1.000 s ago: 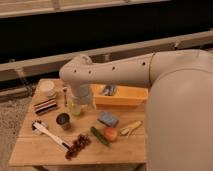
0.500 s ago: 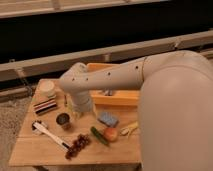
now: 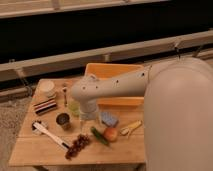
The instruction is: Place pepper in metal cup
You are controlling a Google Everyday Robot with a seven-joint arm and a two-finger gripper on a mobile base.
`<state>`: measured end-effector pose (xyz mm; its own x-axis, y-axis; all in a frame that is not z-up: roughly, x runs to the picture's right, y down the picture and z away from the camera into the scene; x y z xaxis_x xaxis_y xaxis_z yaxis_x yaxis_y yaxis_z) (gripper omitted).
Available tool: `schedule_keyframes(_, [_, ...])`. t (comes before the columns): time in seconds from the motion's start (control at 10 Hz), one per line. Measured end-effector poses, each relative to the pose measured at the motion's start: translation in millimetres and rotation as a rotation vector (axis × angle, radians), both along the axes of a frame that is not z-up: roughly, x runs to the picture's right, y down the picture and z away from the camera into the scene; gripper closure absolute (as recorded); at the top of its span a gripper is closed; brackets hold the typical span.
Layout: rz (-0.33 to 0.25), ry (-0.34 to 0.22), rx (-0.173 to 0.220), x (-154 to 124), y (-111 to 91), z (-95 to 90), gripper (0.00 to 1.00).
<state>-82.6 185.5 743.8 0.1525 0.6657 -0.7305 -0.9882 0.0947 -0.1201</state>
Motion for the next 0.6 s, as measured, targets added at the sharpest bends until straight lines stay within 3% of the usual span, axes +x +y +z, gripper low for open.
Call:
schedule_keyframes(0.3, [-0.048, -0.042, -0.023, -1, 10, 17.7, 0.35])
schedule_keyframes(0.6, [-0.072, -0.039, -0.059, 11, 21, 34.2, 0.35])
